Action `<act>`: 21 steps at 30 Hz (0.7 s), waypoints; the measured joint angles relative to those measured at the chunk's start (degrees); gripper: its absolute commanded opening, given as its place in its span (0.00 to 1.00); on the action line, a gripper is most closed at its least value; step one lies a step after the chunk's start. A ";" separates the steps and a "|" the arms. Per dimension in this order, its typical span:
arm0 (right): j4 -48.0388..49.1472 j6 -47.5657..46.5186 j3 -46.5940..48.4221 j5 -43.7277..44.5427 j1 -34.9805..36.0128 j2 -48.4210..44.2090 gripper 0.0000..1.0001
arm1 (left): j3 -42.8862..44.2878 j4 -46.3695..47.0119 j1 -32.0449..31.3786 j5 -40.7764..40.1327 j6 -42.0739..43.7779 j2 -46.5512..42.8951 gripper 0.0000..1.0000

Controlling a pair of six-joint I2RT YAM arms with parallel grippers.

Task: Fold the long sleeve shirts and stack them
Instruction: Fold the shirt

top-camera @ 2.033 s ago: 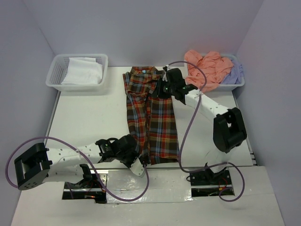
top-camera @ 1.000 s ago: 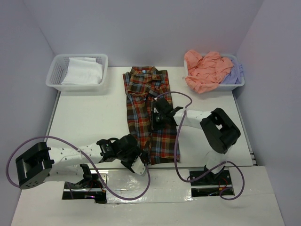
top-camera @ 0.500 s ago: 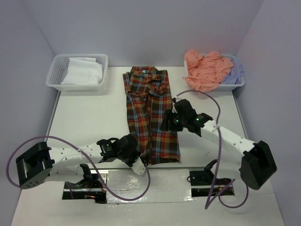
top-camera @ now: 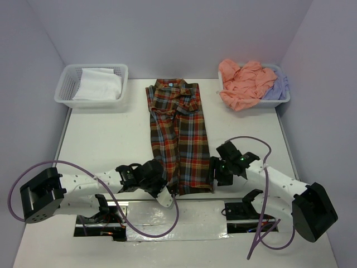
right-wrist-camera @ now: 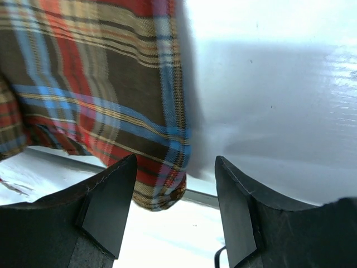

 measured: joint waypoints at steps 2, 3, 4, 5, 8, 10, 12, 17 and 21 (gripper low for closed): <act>0.83 0.02 -1.33 -1.29 0.00 0.33 0.60 | 0.00 0.13 0.00 0.00 -0.04 0.22 0.00; 1.81 0.17 -2.19 -2.34 0.00 0.63 0.47 | 0.00 0.24 0.00 -0.02 -0.09 0.31 0.00; 3.17 0.33 -3.15 -3.56 0.00 1.09 0.39 | 0.00 0.37 0.00 -0.02 -0.15 0.31 0.00; 4.20 0.66 -3.67 -5.22 0.00 1.55 0.31 | 0.00 0.59 0.00 -0.02 -0.31 0.31 0.00; 6.91 1.20 -4.57 -7.19 0.02 2.08 0.10 | 0.09 1.09 0.00 -0.11 -1.62 0.31 0.00; 7.63 1.20 -4.52 -7.82 0.00 1.77 0.00 | 0.48 0.83 0.04 -0.13 -2.38 0.31 0.00; 7.28 0.96 -3.87 -8.13 -0.09 1.05 0.00 | 1.70 -0.28 0.61 -0.04 -2.99 0.31 0.00; 3.74 -1.66 5.51 -9.09 -2.49 0.37 0.00 | 10.47 -7.37 8.00 2.67 -4.28 0.90 0.00; 2.75 -5.51 18.64 -9.57 -6.86 4.61 0.00 | 23.28 -14.95 17.51 5.38 -4.37 5.90 0.00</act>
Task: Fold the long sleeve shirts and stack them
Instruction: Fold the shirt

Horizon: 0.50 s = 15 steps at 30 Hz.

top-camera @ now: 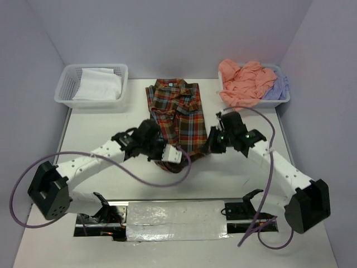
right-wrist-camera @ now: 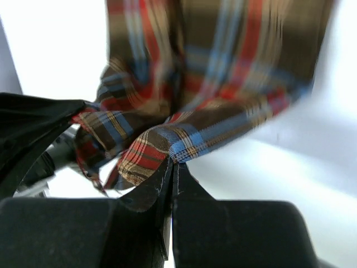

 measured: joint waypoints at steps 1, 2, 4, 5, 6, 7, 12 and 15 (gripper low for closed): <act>-0.15 -1.03 3.10 0.09 -0.90 1.97 0.00 | 2.73 -1.53 1.77 0.39 0.09 1.57 0.00; -0.26 -2.16 6.54 0.04 -1.77 4.70 0.00 | 6.16 -3.58 4.11 0.81 0.09 3.72 0.00; -0.09 -4.24 12.20 -0.13 -3.78 10.43 0.00 | 11.69 -5.79 8.00 1.55 0.07 7.67 0.00; -0.04 -5.11 14.71 -0.28 -4.92 13.33 0.00 | 14.10 -7.21 10.25 1.77 0.00 9.53 0.00; -0.07 -5.88 17.07 -0.59 -6.14 16.41 0.00 | 16.26 -8.66 12.24 2.08 -0.17 11.19 0.00; -0.28 -6.56 19.30 -0.87 -7.15 19.02 0.00 | 18.69 -9.88 14.08 2.23 -0.37 13.27 0.00; -0.83 -9.57 30.34 -0.87 -10.05 31.41 0.00 | 30.69 -11.78 20.26 1.01 -2.91 23.61 0.00; -1.20 -10.51 36.15 -0.79 -10.69 36.89 0.00 | 36.00 -11.15 21.27 -1.62 -3.67 28.83 0.00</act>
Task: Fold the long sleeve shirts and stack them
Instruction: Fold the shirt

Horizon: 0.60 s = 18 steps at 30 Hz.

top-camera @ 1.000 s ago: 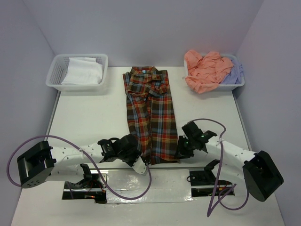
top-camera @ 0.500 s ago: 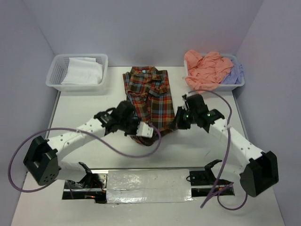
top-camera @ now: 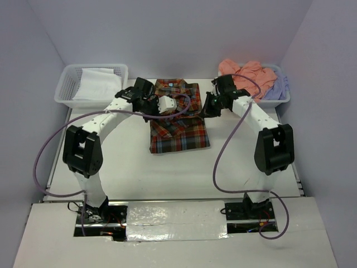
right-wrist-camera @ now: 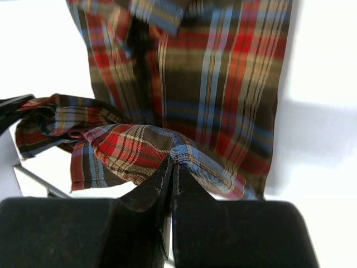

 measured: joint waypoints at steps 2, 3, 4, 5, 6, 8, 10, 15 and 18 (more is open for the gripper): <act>-0.17 -0.28 3.06 0.00 -0.28 2.89 0.00 | 2.56 0.33 0.20 -1.79 -0.92 2.75 0.00; -0.39 -0.28 4.39 -0.02 -0.50 4.20 0.00 | 3.76 0.72 0.42 -2.58 -1.27 4.22 0.00; -0.61 -0.28 5.70 0.00 -0.70 5.29 0.00 | 4.66 0.98 0.63 -3.19 -1.66 5.31 0.00; -0.70 -0.26 7.10 -0.02 -1.01 6.67 0.00 | 5.84 1.22 0.98 -3.78 -2.29 6.60 0.00; -0.85 -0.24 8.48 0.00 -1.27 7.89 0.00 | 6.56 1.86 1.38 -4.46 -2.64 7.58 0.00; -0.90 -0.24 11.23 0.09 -1.73 10.54 0.00 | 7.78 2.82 2.51 -6.01 -3.67 9.42 0.00; -1.05 -0.24 13.27 0.44 -1.86 12.81 0.00 | 9.22 3.63 3.21 -7.41 -4.07 11.10 0.00; -1.62 -0.24 17.16 1.09 -2.01 17.97 0.03 | 12.85 6.32 4.13 -9.97 -5.16 15.41 0.12; -1.88 0.00 18.88 1.22 -2.12 20.68 0.19 | 13.09 7.45 4.13 -10.69 -5.53 17.09 0.32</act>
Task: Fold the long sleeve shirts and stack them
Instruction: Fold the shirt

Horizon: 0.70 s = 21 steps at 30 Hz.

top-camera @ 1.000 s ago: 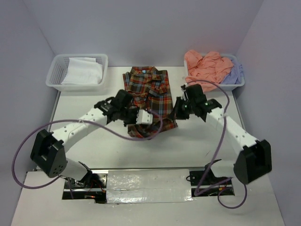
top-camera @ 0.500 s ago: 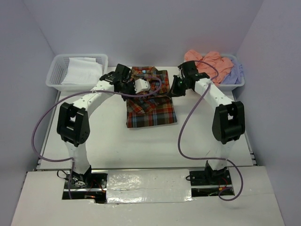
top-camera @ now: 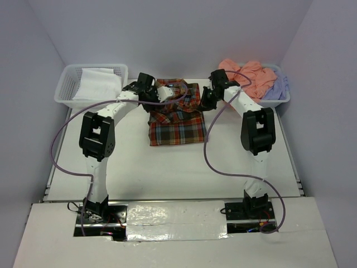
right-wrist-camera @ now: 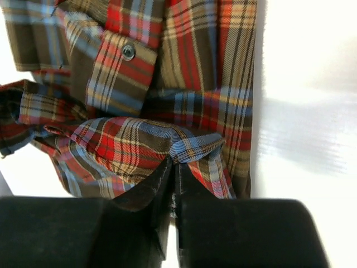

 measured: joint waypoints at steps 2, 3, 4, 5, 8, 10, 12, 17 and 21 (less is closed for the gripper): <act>-0.13 0.20 1.11 0.31 -0.04 1.51 0.29 | 0.02 0.85 0.00 -0.20 -0.26 1.03 0.50; -0.17 0.24 1.70 0.46 -0.07 2.05 0.31 | 0.04 1.20 0.00 -0.26 -0.96 1.49 0.55; -0.22 0.22 2.25 0.72 -0.09 2.64 0.33 | 0.57 1.29 0.00 -0.33 -1.62 2.10 0.63; -0.57 0.24 3.15 0.90 -0.11 3.15 0.36 | 1.07 1.64 0.04 -0.42 -2.19 2.73 0.64; -1.90 0.17 8.28 2.12 -0.17 5.40 0.47 | 4.24 1.88 0.28 -1.16 -4.44 4.52 0.77; -2.32 -0.24 12.17 3.32 -0.22 6.36 0.50 | 6.88 2.27 0.57 -1.75 -5.18 5.20 0.88; -2.84 -0.63 14.62 4.57 -0.26 6.36 0.53 | 9.57 2.84 1.05 -2.16 -6.27 5.40 0.89; -2.05 -1.79 12.39 7.91 -0.35 1.84 0.56 | 15.13 4.09 3.78 0.94 -8.39 4.96 0.95; -2.14 -2.12 6.21 8.63 -0.35 -4.81 0.45 | 13.92 -0.61 5.31 7.65 -0.85 1.51 0.60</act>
